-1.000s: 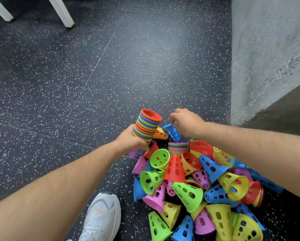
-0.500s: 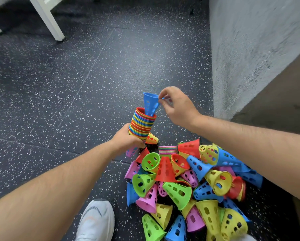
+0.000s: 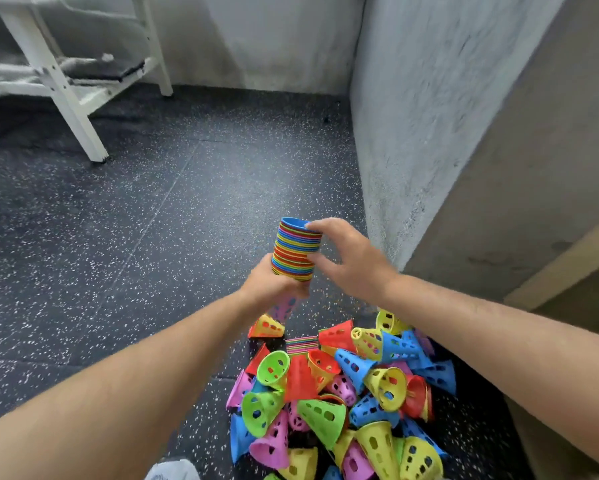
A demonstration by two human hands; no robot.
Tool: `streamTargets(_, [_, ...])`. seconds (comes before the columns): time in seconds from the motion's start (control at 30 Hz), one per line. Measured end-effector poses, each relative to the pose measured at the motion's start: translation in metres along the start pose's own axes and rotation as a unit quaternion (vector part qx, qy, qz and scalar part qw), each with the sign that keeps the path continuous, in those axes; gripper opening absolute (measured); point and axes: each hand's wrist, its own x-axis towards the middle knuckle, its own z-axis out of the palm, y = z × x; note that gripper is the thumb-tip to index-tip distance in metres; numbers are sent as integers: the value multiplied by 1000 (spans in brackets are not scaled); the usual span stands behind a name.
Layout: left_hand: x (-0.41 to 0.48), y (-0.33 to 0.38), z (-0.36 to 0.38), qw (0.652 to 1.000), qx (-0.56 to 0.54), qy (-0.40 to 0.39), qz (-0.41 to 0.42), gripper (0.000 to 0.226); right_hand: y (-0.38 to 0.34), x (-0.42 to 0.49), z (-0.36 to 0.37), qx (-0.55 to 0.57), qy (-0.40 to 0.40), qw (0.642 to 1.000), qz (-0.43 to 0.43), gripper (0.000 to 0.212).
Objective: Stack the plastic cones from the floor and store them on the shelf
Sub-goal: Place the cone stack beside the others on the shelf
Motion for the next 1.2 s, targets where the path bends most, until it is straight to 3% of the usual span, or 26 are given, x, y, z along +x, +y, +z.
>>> streamTargets(0.13, [-7,65,11,998,12,-32,52,43,-28,-6,-70,-99,41,994,-10,57])
streamTargets(0.27, [-21,145,33,991,17,-64,118,78,-67,-18,-147,-196,134,971,-21,62])
streamTargets(0.4, [-64,234,71,975,-18,-78,207,78,-113,-42,-238,-278,213,936,-24,61])
streamTargets(0.6, [-126,333,106,954,-77,-133,258,100,-170,-89,-342,-322,304,896,37,55])
streamTargets(0.93, [-199,475,175,907,-102,-200,355,87,-245,-174,-466,-336,448,816,142,57])
streamTargets(1.03, [-220,510,214,881,-98,-258,385,65,-257,-203,-492,-315,480,801,171,48])
streamTargets(1.1, [-238,528,243,870,-87,-278,397,44,-264,-222,-507,-284,478,799,227,37])
streamTargets(1.2, [-255,546,291,869,-66,-284,399,44,-266,-249,-521,-233,460,786,340,32])
